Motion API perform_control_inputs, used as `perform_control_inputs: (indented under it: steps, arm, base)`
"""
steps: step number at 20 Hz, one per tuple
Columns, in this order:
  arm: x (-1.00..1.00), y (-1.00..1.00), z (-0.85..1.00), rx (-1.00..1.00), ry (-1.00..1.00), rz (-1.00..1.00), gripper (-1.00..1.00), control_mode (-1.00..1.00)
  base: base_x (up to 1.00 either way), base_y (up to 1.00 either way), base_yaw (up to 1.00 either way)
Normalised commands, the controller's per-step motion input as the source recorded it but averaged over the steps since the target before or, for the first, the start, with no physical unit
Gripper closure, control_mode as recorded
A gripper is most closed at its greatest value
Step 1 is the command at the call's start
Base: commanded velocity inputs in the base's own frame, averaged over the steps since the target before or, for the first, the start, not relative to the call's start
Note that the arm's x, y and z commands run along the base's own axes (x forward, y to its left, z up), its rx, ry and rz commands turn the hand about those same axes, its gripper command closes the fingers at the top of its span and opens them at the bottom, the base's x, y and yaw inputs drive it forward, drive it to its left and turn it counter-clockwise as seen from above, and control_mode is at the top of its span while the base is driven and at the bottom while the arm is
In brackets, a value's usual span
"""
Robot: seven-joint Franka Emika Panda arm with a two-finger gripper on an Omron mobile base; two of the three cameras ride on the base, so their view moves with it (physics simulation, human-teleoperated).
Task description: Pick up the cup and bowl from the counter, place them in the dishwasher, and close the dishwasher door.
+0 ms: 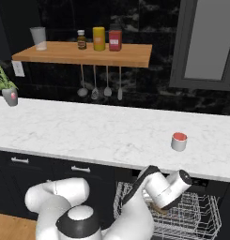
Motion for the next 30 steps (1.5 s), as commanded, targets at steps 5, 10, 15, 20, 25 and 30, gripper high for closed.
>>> perform_control_inputs:
  steps: [5,10,15,20,25,30]
  arm:
    - [0.17,0.05,-0.41,0.00,0.00,0.01,1.00,-1.00]
    - [0.00,-0.02,-0.49,0.00,0.00,0.01,1.00,-1.00]
    - [0.17,-0.09,-0.46,0.00,0.00,0.04,1.00,-1.00]
    - [0.14,-0.02,-0.24,0.00,0.00,0.03,1.00,-1.00]
    - [0.19,-0.01,-0.04,0.00,0.00,0.01,1.00,-1.00]
    - [0.17,-0.22,0.00,0.00,0.00,-0.05,1.00,-1.00]
  base:
    - [0.00,0.00,0.00]
    - [0.00,0.00,0.00]
    - [0.00,0.00,0.00]
    - [0.00,0.00,0.00]
    - [0.00,0.00,0.00]
    - [0.00,0.00,0.00]
